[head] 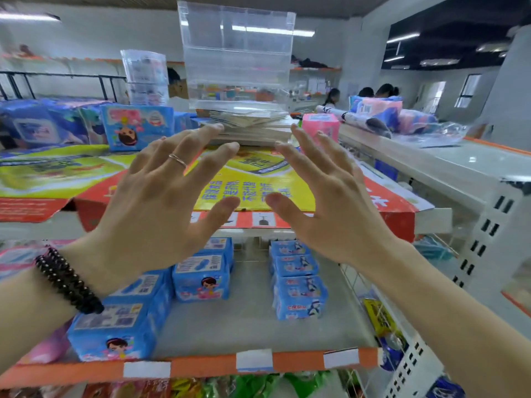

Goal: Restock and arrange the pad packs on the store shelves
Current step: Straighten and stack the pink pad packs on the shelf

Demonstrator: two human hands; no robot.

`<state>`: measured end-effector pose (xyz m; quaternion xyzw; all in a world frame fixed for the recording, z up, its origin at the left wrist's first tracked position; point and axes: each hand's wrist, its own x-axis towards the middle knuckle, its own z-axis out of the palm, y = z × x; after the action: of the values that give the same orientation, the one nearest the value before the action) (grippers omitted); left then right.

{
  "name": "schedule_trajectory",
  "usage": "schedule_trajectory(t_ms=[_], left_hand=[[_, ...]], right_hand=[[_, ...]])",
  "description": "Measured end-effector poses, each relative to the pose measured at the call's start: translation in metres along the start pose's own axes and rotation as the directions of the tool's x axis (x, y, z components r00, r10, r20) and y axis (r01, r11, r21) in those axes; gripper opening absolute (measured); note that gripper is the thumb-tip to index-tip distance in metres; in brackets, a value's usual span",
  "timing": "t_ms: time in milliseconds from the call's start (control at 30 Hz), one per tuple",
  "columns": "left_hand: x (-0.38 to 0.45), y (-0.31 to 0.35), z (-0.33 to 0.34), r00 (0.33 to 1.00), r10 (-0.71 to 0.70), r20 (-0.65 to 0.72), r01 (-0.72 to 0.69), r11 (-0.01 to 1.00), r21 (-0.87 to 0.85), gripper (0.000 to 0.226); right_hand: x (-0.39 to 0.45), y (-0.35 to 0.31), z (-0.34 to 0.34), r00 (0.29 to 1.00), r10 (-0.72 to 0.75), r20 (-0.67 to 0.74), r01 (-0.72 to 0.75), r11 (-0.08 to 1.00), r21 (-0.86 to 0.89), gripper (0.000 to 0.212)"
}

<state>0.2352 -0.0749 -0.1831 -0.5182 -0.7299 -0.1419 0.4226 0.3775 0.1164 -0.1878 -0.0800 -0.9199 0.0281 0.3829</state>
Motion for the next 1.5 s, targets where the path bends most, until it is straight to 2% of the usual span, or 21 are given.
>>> schedule_trajectory(t_ms=[233, 467, 567, 600, 733, 933, 1067, 1167, 1300, 1500], left_hand=[[0.013, 0.003, 0.013, 0.998, -0.028, 0.058, 0.028, 1.0, 0.004, 0.064], [0.021, -0.014, 0.011, 0.985, -0.093, 0.144, 0.104, 0.992, -0.073, 0.067], [0.029, -0.022, 0.01, 0.982, -0.105, 0.155, 0.14, 0.962, -0.234, 0.067], [0.032, -0.028, 0.008, 0.981, -0.099, 0.165, 0.137, 0.961, -0.24, 0.067], [0.046, -0.057, 0.001, 0.96, -0.05, 0.276, 0.047, 0.999, 0.016, 0.068], [0.068, -0.064, -0.01, 0.919, 0.009, 0.395, -0.038, 0.997, 0.066, 0.082], [0.082, -0.066, -0.009, 0.926, 0.033, 0.375, -0.076, 0.992, 0.101, 0.084], [0.087, -0.07, -0.007, 0.925, 0.021, 0.38, -0.073, 0.99, 0.121, 0.074], [0.085, -0.084, 0.0, 0.929, 0.014, 0.369, -0.067, 0.989, 0.131, 0.073], [0.09, -0.107, 0.006, 0.949, -0.002, 0.316, -0.04, 0.991, 0.129, 0.068]], right_hand=[[0.008, 0.014, 0.003, 0.997, 0.023, 0.069, -0.023, 1.0, 0.001, 0.073], [0.019, 0.003, -0.007, 0.998, 0.029, 0.063, -0.028, 1.0, -0.007, 0.072], [0.029, -0.001, -0.006, 0.999, 0.02, 0.029, -0.018, 0.999, -0.051, 0.072], [0.032, -0.003, -0.005, 0.999, 0.034, 0.027, -0.032, 0.998, -0.055, 0.072], [0.05, -0.007, -0.002, 0.998, 0.06, 0.025, -0.057, 0.993, -0.107, 0.077], [0.087, 0.004, 0.0, 0.991, 0.13, -0.017, -0.131, 0.978, -0.162, 0.077], [0.112, 0.022, 0.001, 0.986, 0.169, -0.01, -0.169, 0.971, -0.17, 0.081], [0.127, 0.04, 0.0, 0.975, 0.223, -0.007, -0.221, 0.959, -0.175, 0.073], [0.144, 0.06, -0.001, 0.963, 0.271, -0.004, -0.266, 0.941, -0.21, 0.065], [0.162, 0.093, 0.009, 0.927, 0.373, 0.028, -0.351, 0.893, -0.283, 0.068]])
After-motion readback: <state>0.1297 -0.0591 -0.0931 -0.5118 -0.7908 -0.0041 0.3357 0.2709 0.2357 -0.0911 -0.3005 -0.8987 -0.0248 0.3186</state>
